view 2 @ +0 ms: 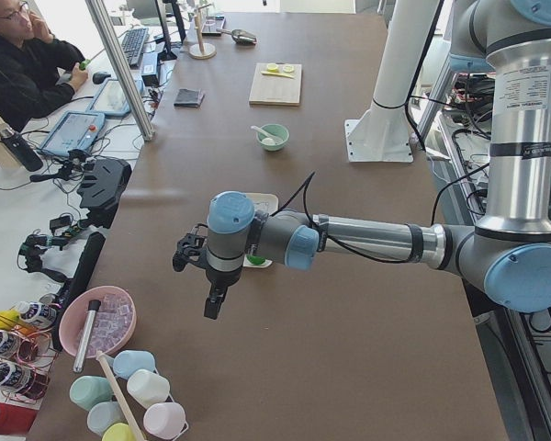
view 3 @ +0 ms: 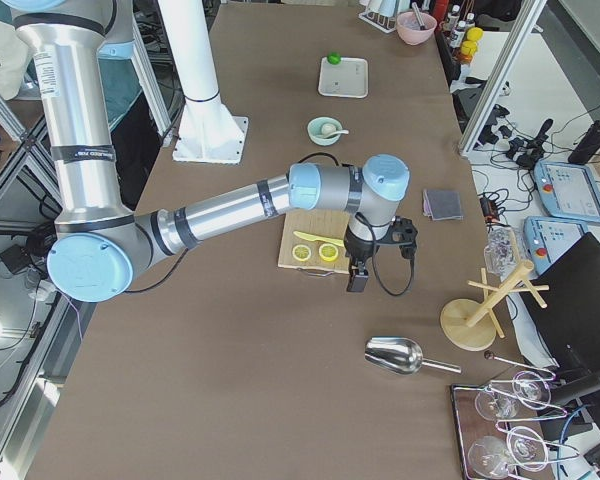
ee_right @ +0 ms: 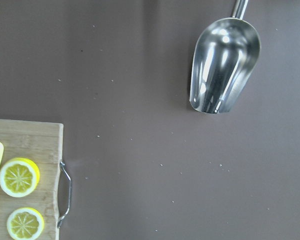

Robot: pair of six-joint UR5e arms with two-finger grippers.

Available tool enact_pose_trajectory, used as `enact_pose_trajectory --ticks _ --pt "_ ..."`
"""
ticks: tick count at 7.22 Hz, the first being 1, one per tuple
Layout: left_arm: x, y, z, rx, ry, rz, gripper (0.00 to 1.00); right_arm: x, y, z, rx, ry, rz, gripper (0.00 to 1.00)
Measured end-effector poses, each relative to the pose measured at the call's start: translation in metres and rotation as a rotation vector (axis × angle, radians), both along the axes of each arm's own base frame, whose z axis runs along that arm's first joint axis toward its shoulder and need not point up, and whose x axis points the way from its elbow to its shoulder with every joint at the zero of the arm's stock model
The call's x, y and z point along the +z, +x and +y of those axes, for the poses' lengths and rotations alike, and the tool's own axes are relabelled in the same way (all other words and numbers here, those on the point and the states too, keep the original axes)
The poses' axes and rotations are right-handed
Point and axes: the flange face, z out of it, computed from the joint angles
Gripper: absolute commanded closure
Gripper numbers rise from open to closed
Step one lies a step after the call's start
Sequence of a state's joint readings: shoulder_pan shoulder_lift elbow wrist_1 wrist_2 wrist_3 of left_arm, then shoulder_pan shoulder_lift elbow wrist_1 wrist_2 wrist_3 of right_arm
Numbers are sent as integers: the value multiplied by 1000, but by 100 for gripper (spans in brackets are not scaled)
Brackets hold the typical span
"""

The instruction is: Put spoon and bun in bowl

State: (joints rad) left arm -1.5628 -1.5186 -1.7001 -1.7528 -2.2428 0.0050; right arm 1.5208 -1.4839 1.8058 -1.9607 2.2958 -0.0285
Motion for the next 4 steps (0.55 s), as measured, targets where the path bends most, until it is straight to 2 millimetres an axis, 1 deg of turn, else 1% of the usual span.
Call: enact_pose_trajectory --ticks 1,2,3,4 --pt "5 0 8 1 -14 20 2 19 17 14 2 -11 -7 0" --pt "10 0 15 -1 -27 27 2 31 28 26 15 -27 -17 0" --pt "16 0 18 -8 -46 29 2 42 34 36 26 -47 -23 0" --pt "22 0 21 -26 -72 32 2 48 36 42 33 -59 -27 0"
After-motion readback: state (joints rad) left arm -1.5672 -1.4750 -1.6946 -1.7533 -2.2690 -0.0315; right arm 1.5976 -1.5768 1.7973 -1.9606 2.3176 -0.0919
